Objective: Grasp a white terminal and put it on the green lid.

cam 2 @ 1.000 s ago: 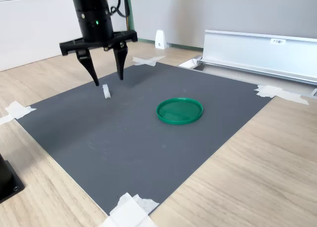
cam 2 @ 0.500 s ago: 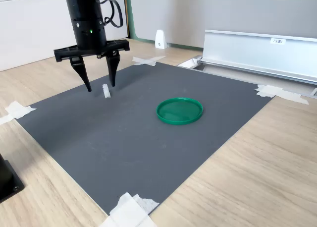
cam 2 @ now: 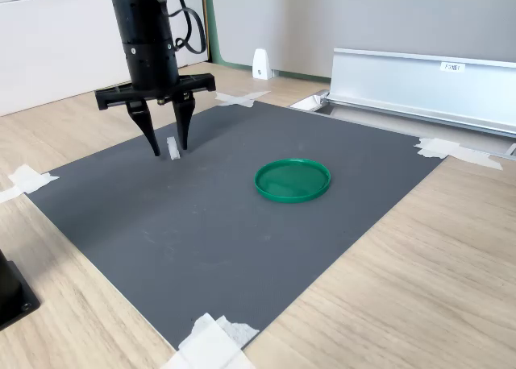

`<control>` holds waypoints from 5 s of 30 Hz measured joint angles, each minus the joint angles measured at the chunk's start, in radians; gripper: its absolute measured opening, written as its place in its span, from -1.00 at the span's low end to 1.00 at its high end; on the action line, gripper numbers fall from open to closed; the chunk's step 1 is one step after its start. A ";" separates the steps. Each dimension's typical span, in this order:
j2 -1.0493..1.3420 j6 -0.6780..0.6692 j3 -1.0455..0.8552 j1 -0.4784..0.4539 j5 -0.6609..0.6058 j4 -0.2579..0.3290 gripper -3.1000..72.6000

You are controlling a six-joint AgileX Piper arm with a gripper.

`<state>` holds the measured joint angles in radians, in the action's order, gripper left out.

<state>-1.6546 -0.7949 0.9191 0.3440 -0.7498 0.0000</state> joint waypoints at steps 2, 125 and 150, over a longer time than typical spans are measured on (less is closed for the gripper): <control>0.000 0.003 0.000 0.000 0.004 0.000 -0.18; 1.560 0.761 -0.748 -0.446 0.556 -0.010 -0.93; 1.665 0.768 -0.866 -0.446 0.570 -0.033 -0.94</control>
<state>0.0106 -0.0273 0.0536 -0.1018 -0.1800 -0.0333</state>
